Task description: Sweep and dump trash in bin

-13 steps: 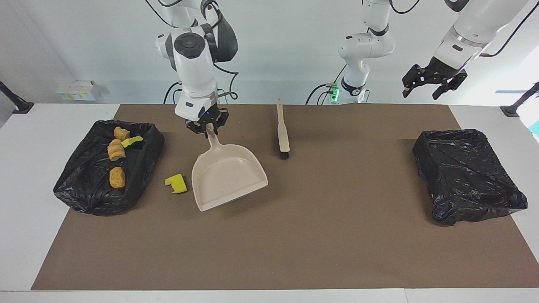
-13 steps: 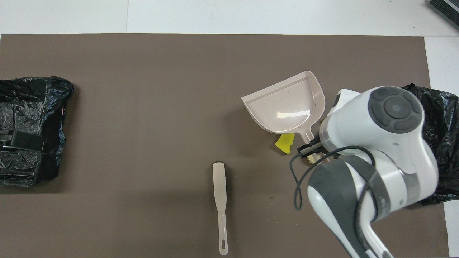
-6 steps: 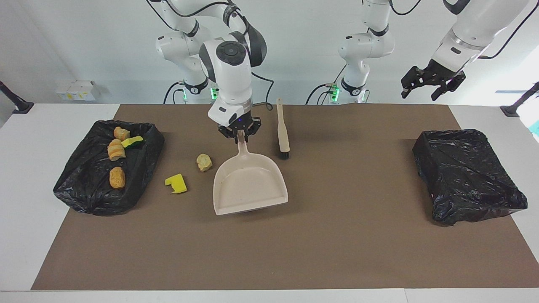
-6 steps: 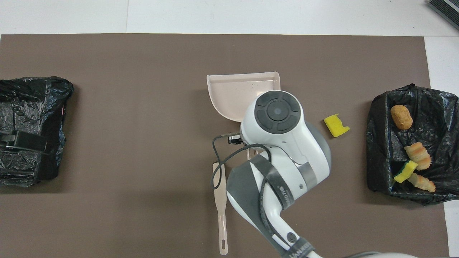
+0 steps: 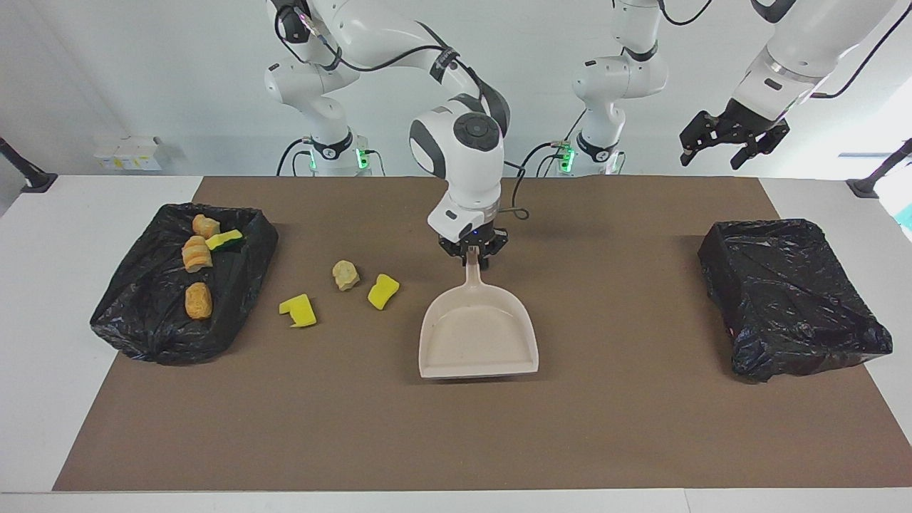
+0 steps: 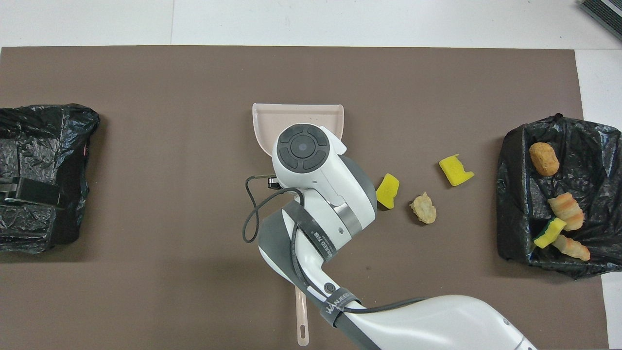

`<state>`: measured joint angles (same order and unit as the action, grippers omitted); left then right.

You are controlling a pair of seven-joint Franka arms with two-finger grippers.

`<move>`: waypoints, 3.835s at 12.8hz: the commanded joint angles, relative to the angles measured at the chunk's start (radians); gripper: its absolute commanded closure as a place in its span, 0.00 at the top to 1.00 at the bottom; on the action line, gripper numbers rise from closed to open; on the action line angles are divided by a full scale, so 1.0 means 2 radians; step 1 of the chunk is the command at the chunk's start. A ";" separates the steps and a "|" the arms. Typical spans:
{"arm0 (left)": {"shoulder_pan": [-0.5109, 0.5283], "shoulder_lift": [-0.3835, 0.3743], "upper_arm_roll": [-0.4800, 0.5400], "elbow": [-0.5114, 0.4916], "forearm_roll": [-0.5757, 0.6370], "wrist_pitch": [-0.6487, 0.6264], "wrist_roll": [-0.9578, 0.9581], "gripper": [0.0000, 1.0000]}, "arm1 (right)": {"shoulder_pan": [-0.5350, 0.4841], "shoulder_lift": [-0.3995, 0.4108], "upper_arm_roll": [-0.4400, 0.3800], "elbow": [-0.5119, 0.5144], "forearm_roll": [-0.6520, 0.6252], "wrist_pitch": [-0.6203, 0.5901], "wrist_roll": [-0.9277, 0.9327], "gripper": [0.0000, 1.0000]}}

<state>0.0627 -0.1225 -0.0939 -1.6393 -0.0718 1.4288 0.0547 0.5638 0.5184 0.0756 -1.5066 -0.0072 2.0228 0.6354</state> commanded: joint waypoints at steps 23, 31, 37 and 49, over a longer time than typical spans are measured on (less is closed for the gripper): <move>0.007 -0.004 -0.004 0.004 0.007 -0.007 0.000 1.00 | 0.117 -0.247 0.007 -0.337 0.059 0.077 0.139 1.00; 0.007 -0.004 -0.004 0.004 0.007 -0.007 0.000 1.00 | 0.147 -0.244 0.007 -0.388 0.059 0.115 0.189 0.63; 0.007 -0.004 -0.004 0.004 0.007 -0.008 0.000 1.00 | 0.129 -0.245 0.006 -0.367 0.059 0.101 0.191 0.00; -0.114 0.032 -0.018 -0.036 0.003 0.177 -0.140 1.00 | -0.037 -0.326 0.000 -0.344 0.047 -0.065 0.042 0.00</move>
<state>-0.0615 -0.1037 -0.1399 -1.6846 -0.0740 1.6959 -0.0938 0.5536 -0.1351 0.0696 -2.2145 0.0914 1.9231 0.8103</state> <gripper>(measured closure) 0.000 0.736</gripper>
